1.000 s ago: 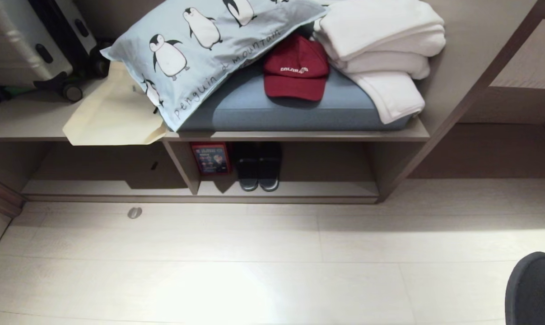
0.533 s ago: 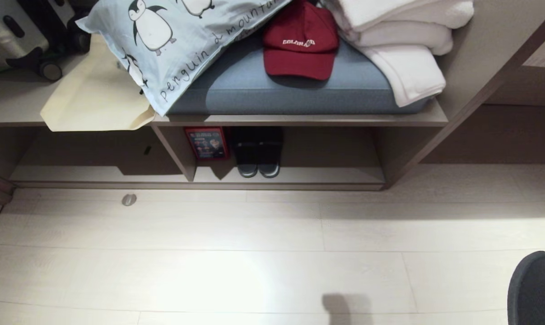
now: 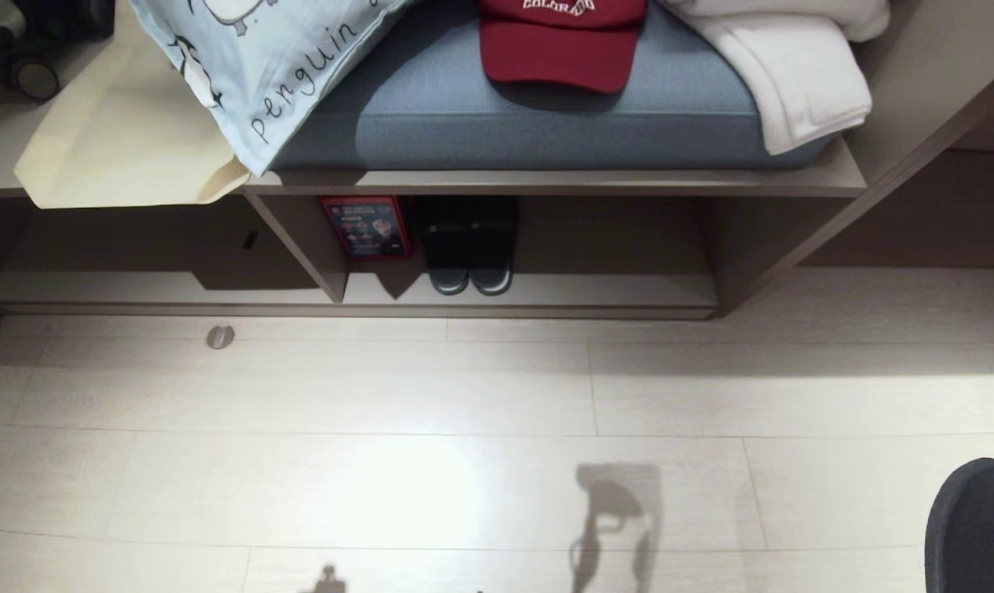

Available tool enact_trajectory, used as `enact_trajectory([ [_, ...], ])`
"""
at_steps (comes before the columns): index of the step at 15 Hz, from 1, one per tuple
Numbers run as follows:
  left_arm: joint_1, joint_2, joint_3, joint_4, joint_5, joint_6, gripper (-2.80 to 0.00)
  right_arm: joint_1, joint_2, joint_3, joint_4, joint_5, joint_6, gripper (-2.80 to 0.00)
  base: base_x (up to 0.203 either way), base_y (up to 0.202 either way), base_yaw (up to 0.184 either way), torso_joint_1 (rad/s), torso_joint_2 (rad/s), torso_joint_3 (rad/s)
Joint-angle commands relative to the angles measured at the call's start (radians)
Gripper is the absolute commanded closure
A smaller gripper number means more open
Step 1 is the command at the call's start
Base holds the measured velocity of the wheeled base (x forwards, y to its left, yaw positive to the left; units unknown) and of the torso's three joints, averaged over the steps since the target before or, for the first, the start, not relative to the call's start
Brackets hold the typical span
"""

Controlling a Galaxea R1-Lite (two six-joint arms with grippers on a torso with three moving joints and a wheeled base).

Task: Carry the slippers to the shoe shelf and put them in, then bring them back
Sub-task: Place the slippers into the shoe cabinet

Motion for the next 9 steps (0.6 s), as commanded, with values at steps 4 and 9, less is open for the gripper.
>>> enact_trajectory([
  [4,0.001,0.0,0.002,0.0,0.0,0.0,0.0,0.0,-0.002,0.002,0.0,0.003,-0.002,0.0,0.0,0.0,0.0,0.003,0.0,-0.197],
  [9,0.0,0.0,0.002,0.0,0.0,0.0,0.0,0.0,-0.002,0.002,0.001,0.003,-0.002,0.0,0.0,0.0,0.0,0.001,0.0,-0.196],
])
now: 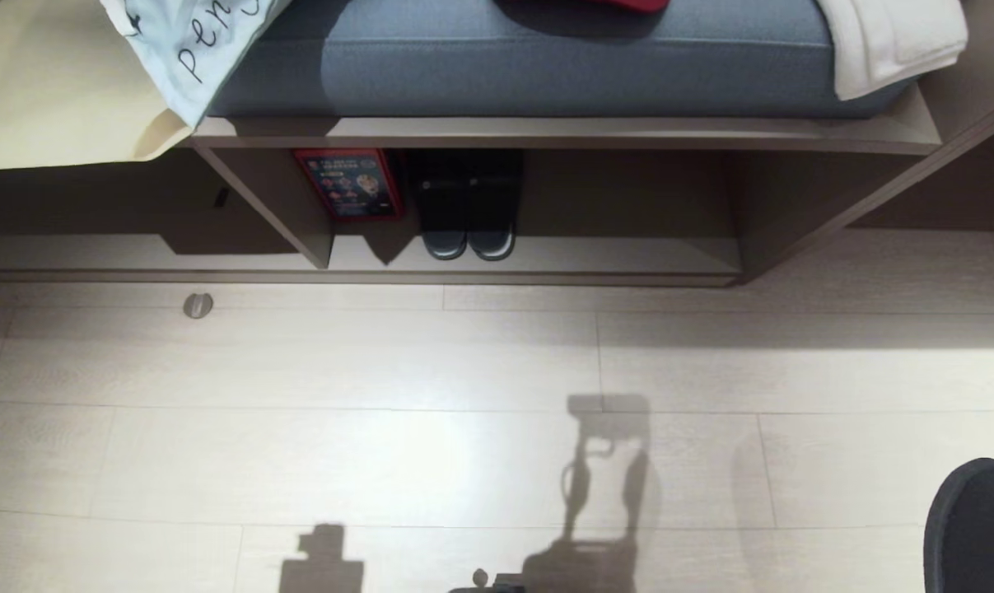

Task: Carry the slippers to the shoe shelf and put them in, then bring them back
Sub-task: Place the slippers into the shoe cabinet

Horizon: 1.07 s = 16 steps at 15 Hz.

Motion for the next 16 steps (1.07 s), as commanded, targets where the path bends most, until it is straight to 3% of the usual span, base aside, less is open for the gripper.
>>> enact_trajectory([
  [1,0.0,0.0,0.002,0.0,0.0,0.0,0.0,0.0,-0.002,0.002,0.001,0.001,-0.001,0.0,0.0,0.0,0.0,0.003,0.01,-0.193],
  [16,0.0,0.0,0.002,0.0,0.0,0.0,0.0,0.0,-0.002,0.0,0.0,-0.002,-0.001,0.0,0.0,0.0,0.0,0.002,0.0,-0.196],
])
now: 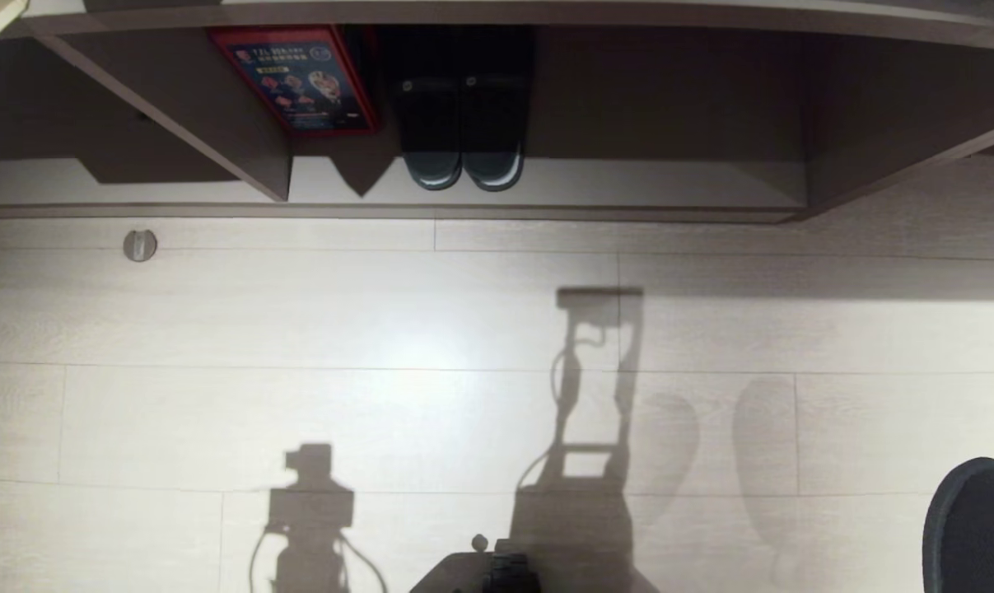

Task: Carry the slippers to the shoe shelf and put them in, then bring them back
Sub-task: Place the slippers into the shoe cabinet

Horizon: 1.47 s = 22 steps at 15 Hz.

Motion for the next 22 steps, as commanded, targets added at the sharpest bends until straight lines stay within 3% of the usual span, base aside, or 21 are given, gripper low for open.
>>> enact_trajectory([
  [1,0.001,0.0,0.002,0.0,0.001,-0.001,0.0,0.0,-0.002,0.0,-0.001,0.0,0.0,0.0,0.0,0.0,0.0,0.003,0.0,-0.203],
  [22,-0.001,0.0,0.002,0.0,0.001,-0.001,0.0,0.0,-0.002,0.0,-0.001,-0.002,0.001,0.0,0.0,0.0,0.0,0.003,0.0,-0.178],
])
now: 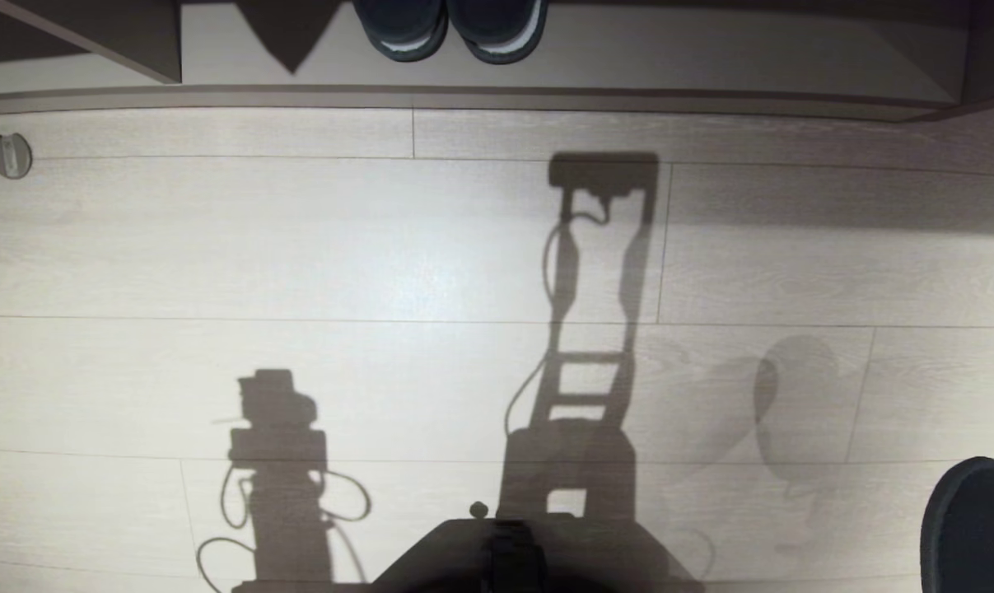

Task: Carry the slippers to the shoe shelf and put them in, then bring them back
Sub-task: Place the slippers into the shoe cabinet

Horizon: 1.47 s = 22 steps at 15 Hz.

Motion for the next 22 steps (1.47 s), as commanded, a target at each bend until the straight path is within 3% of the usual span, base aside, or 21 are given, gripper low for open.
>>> enact_trajectory([
  [1,0.0,0.0,0.002,0.0,0.0,0.0,0.0,0.0,-0.003,0.0,0.0,0.0,-0.001,0.0,0.0,0.0,0.0,0.002,0.0,-0.028],
  [7,0.0,-0.002,0.002,-0.001,0.0,0.007,0.0,0.0,-0.003,0.0,0.0,0.0,0.001,0.0,0.019,0.0,0.0,0.0,0.0,0.0],
  [18,0.0,0.0,0.002,-0.001,0.0,0.006,0.0,0.0,-0.002,0.002,0.005,0.001,0.002,0.0,0.167,0.0,-0.001,0.003,0.0,0.002],
  [22,0.0,-0.002,0.002,-0.001,0.0,0.004,0.0,0.0,0.004,-0.005,-0.019,0.027,-0.082,0.0,0.0,0.0,0.0,0.0,0.0,0.0],
])
